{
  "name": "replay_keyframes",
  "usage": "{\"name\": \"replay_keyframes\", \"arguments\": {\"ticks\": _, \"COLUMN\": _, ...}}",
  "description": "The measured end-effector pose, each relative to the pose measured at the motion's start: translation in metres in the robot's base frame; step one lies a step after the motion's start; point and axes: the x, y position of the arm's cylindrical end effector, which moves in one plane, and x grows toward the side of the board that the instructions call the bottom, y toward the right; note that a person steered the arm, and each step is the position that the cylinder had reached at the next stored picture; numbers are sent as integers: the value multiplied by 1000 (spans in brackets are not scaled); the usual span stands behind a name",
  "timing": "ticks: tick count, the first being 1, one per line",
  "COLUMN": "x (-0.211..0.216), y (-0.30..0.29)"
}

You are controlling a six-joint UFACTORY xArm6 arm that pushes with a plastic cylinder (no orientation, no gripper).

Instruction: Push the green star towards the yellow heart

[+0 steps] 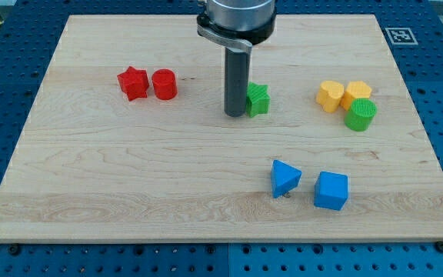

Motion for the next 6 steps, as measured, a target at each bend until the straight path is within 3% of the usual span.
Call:
{"name": "replay_keyframes", "arguments": {"ticks": 1, "x": -13, "y": -5}}
{"name": "replay_keyframes", "arguments": {"ticks": 4, "x": -13, "y": 56}}
{"name": "replay_keyframes", "arguments": {"ticks": 6, "x": -38, "y": 55}}
